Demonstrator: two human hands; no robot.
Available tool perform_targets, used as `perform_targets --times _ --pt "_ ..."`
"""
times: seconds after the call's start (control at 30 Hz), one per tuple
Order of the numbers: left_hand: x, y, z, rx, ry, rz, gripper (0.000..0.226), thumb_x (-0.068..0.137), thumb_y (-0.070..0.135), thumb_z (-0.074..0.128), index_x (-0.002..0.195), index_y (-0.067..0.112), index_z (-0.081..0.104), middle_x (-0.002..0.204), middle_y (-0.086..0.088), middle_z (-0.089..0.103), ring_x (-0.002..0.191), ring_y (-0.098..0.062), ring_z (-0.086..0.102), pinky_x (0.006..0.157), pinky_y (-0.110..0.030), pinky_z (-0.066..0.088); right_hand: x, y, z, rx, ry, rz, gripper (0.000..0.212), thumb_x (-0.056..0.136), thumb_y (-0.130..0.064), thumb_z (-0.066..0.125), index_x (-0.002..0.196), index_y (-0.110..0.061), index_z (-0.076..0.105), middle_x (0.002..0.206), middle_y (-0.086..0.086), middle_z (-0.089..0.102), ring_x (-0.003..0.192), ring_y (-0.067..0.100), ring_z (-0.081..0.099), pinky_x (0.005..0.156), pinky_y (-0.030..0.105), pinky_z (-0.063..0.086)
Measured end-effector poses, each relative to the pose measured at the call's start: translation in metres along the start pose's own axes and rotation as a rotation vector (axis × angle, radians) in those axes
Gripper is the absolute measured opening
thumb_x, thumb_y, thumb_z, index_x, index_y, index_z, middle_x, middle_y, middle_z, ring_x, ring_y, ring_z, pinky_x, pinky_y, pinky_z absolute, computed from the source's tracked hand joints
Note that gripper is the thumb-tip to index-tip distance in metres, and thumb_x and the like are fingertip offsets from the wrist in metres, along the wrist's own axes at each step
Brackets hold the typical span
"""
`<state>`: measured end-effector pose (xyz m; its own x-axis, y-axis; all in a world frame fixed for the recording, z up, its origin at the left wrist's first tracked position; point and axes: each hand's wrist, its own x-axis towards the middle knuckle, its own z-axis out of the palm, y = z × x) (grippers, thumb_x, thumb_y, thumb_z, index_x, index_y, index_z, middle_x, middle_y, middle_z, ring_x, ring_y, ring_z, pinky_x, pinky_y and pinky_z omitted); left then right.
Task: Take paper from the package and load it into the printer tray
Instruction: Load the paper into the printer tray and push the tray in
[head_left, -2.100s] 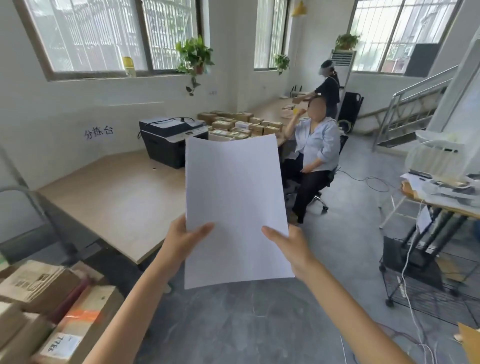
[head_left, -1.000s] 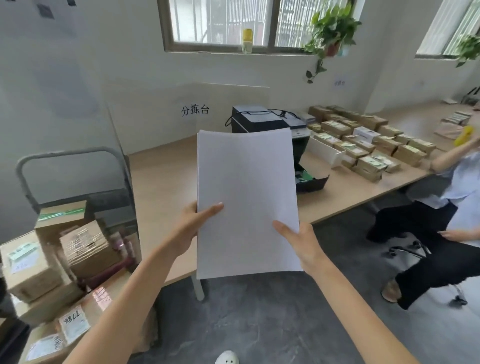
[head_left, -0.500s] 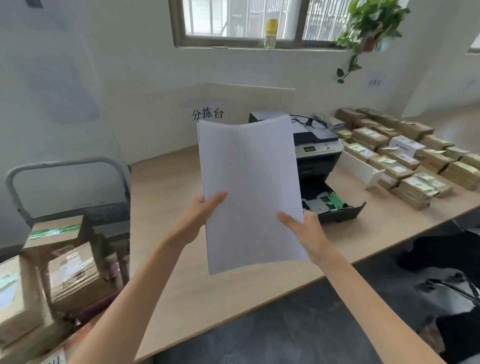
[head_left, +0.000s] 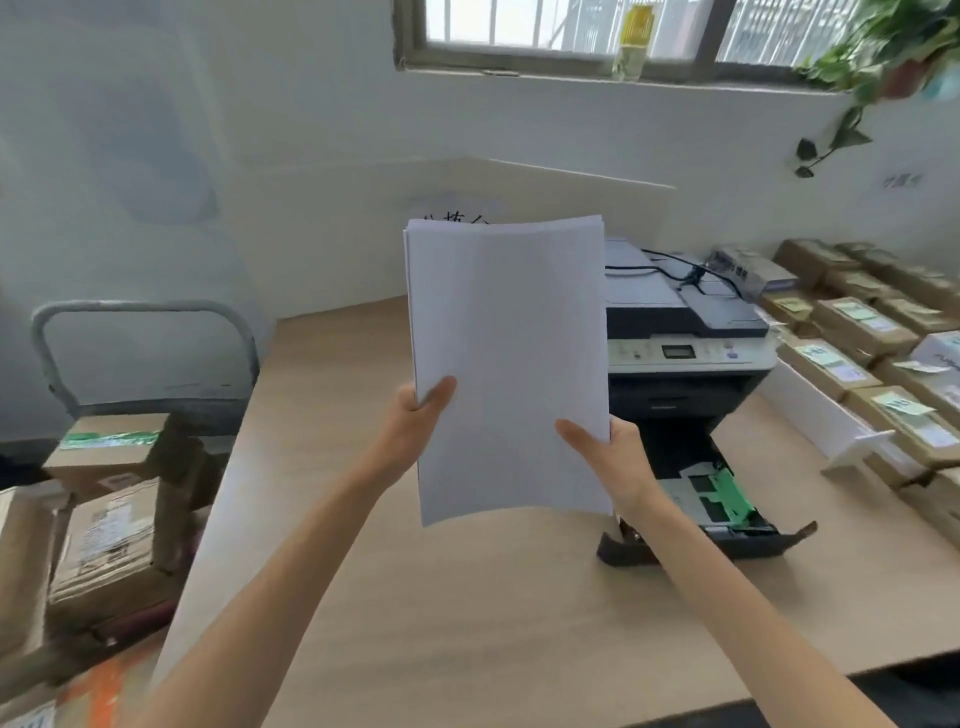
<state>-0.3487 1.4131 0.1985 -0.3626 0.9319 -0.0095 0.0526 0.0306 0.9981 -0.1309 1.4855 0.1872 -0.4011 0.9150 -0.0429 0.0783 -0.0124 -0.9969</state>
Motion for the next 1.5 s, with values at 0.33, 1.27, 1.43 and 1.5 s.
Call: perform_targets --times 0.33,1.27,1.43,1.5 --pt "0.059 -0.01 0.025 0.041 0.14 0.007 0.024 0.097 0.029 0.045 0.091 0.021 0.067 0.092 -0.004 0.071 0.084 -0.019 0.071 0.078 -0.039 0.058 0.103 -0.007 -0.037 0.12 -0.273 -0.044 0.033 0.087 -0.019 0.059 0.119 -0.016 0.058 0.115 0.01 0.069 0.102 0.024 0.067 0.086 0.035 0.056" --pt "0.138 -0.138 0.009 0.078 0.234 -0.221 0.048 0.087 0.003 0.057 0.048 0.031 0.061 0.049 0.016 0.057 0.051 0.002 0.046 0.053 -0.022 0.038 0.212 0.075 0.017 -0.062 -0.253 0.047 0.031 0.084 -0.008 0.064 0.092 -0.038 0.065 0.102 0.007 0.068 0.09 0.01 0.063 0.08 0.026 0.051" --pt "0.136 -0.165 0.011 0.098 0.298 -0.309 0.021 0.075 0.006 0.073 0.062 0.02 0.066 0.06 0.01 0.066 0.058 -0.005 0.057 0.057 -0.027 0.047 0.21 0.12 0.017 -0.026 -0.251 0.225 0.023 0.081 -0.012 0.07 0.1 -0.024 0.068 0.101 0.001 0.072 0.092 0.011 0.067 0.083 0.034 0.051" --pt "0.127 -0.173 0.014 0.045 0.313 -0.288 0.03 0.076 0.006 0.075 0.077 0.036 0.07 0.072 0.022 0.072 0.068 0.004 0.063 0.063 -0.019 0.051 0.204 0.134 0.022 -0.035 -0.233 0.243 0.023 0.08 -0.008 0.07 0.095 -0.026 0.067 0.097 -0.001 0.071 0.087 0.006 0.066 0.08 0.031 0.051"
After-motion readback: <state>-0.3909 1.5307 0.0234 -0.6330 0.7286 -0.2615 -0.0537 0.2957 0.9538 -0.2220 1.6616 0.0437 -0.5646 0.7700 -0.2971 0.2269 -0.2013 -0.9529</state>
